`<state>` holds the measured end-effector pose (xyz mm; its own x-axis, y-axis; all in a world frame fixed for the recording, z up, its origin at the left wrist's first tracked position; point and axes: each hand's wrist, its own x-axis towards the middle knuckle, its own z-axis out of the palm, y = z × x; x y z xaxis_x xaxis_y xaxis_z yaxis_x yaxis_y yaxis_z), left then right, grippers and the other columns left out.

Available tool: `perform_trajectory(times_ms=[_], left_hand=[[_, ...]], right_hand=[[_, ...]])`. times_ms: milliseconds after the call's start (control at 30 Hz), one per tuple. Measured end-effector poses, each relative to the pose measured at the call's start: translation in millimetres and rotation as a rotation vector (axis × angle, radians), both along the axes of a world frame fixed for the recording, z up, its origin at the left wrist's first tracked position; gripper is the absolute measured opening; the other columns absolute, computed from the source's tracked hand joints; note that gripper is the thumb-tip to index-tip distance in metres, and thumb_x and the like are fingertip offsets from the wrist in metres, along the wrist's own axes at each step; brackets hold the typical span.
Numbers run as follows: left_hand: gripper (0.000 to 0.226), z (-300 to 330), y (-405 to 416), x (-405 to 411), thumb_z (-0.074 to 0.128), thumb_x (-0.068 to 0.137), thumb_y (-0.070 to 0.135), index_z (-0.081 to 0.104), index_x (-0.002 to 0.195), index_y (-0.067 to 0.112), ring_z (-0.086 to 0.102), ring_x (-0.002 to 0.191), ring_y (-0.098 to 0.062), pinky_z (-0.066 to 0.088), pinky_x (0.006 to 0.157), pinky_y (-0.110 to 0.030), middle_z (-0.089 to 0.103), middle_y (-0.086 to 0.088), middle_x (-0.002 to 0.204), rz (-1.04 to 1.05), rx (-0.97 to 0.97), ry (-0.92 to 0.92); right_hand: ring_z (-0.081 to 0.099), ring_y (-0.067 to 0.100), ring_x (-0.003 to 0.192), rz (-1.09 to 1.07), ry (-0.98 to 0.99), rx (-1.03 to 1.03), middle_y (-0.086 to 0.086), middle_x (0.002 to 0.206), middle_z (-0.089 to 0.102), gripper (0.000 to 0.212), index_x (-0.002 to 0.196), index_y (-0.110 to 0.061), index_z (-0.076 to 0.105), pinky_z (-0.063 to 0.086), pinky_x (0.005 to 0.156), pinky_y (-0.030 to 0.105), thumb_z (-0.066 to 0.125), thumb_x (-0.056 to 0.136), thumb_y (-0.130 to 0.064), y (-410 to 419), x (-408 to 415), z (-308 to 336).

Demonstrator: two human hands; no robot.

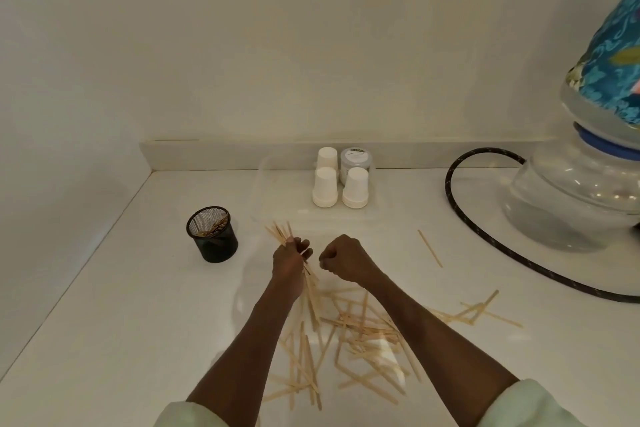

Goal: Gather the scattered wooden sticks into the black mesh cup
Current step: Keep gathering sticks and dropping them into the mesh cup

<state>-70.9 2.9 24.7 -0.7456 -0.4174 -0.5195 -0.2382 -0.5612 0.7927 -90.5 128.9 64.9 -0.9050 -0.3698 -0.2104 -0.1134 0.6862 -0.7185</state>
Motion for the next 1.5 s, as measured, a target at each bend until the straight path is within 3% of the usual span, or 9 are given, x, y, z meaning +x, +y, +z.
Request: perform_trajectory(times_ms=[100, 333, 500, 600, 767, 1000, 1133, 1300, 1500], left_hand=[[0.026, 5.3, -3.7, 2.1, 0.036, 0.105, 0.023, 0.058, 0.093, 0.016, 0.064, 0.080, -0.017, 0.045, 0.071, -0.028, 0.066, 0.000, 0.084, 0.052, -0.051, 0.095], [0.023, 21.4, -11.7, 2.8, 0.038, 0.104, 0.022, 0.058, 0.093, 0.017, 0.067, 0.088, -0.016, 0.045, 0.097, -0.037, 0.070, 0.004, 0.082, 0.034, -0.272, 0.278], [0.024, 31.1, -9.8, 0.6, 0.038, 0.104, 0.024, 0.058, 0.093, 0.020, 0.068, 0.095, -0.015, 0.046, 0.097, -0.036, 0.071, 0.006, 0.087, 0.067, -0.400, 0.316], [0.024, 35.4, -6.6, -1.1, 0.038, 0.104, 0.023, 0.059, 0.093, 0.020, 0.068, 0.093, -0.017, 0.047, 0.094, -0.034, 0.070, 0.005, 0.085, 0.096, -0.411, 0.330], [0.025, 46.5, 0.4, -0.6, 0.038, 0.103, 0.021, 0.059, 0.090, 0.019, 0.062, 0.074, -0.011, 0.051, 0.080, -0.027, 0.066, 0.003, 0.080, 0.131, -0.340, 0.342], [0.024, 54.5, 13.9, 11.2, 0.033, 0.104, 0.013, 0.056, 0.112, 0.017, 0.042, 0.056, -0.008, 0.039, 0.056, -0.022, 0.055, 0.002, 0.077, 0.051, -0.196, 0.343], [0.024, 49.3, 19.0, 21.5, 0.033, 0.104, 0.012, 0.057, 0.107, 0.016, 0.040, 0.052, -0.007, 0.036, 0.053, -0.022, 0.051, 0.003, 0.073, -0.054, -0.079, 0.285], [0.024, 40.7, 23.9, 33.5, 0.034, 0.103, 0.008, 0.057, 0.106, 0.015, 0.040, 0.052, -0.007, 0.034, 0.053, -0.023, 0.051, 0.003, 0.071, -0.113, -0.016, 0.204], [0.025, 34.8, 29.2, 44.0, 0.032, 0.100, 0.001, 0.054, 0.096, 0.013, 0.040, 0.054, -0.011, 0.033, 0.054, -0.024, 0.051, 0.000, 0.072, -0.138, 0.092, 0.071]], right_hand=[[0.068, 0.019, 0.085, -0.023, 0.031, 0.080, 0.011, 0.096, 0.075, 0.014, 0.090, -0.002, 0.077, 0.053, 0.074, 0.028, 0.071, 0.080, -0.011, 17.7, -1.4, -3.7], [0.071, 0.031, 0.090, -0.108, 0.059, 0.306, 0.017, 0.094, 0.073, 0.019, 0.092, 0.000, 0.071, 0.059, 0.081, 0.039, 0.072, 0.077, -0.011, 57.6, 3.8, -12.3], [0.066, 0.031, 0.097, -0.091, 0.029, 0.473, 0.011, 0.102, 0.066, 0.054, 0.098, -0.005, 0.059, 0.054, 0.079, 0.036, 0.085, 0.068, -0.041, 95.9, 4.4, -4.9], [0.058, 0.028, 0.110, 0.052, -0.054, 0.659, 0.009, 0.121, 0.055, 0.089, 0.123, -0.008, 0.052, 0.052, 0.089, 0.039, 0.086, 0.057, -0.057, 122.5, 13.0, -0.2], [0.044, 0.029, 0.120, 0.138, -0.092, 0.813, 0.012, 0.130, 0.043, 0.107, 0.132, -0.003, 0.042, 0.047, 0.090, 0.040, 0.088, 0.051, -0.056, 138.1, 41.1, -12.8], [0.054, 0.028, 0.113, 0.071, -0.004, 0.543, 0.013, 0.124, 0.052, 0.056, 0.111, -0.003, 0.057, 0.050, 0.089, 0.036, 0.086, 0.065, -0.017, 137.4, 50.9, -27.5], [0.056, 0.017, 0.083, 0.066, 0.019, 0.533, 0.006, 0.090, 0.059, 0.019, 0.074, -0.011, 0.063, 0.043, 0.066, 0.022, 0.082, 0.073, -0.015, 135.6, 40.4, -26.6], [0.043, 0.019, 0.054, 0.012, 0.117, 0.471, -0.001, 0.051, 0.038, 0.041, 0.047, -0.015, 0.037, 0.032, 0.051, 0.024, 0.070, 0.069, -0.005, 131.4, 35.0, -30.5], [0.067, 0.025, 0.070, -0.025, 0.086, 0.385, 0.010, 0.067, 0.067, 0.012, 0.059, -0.006, 0.065, 0.047, 0.058, 0.029, 0.066, 0.070, -0.001, 123.9, 26.1, -22.8]])
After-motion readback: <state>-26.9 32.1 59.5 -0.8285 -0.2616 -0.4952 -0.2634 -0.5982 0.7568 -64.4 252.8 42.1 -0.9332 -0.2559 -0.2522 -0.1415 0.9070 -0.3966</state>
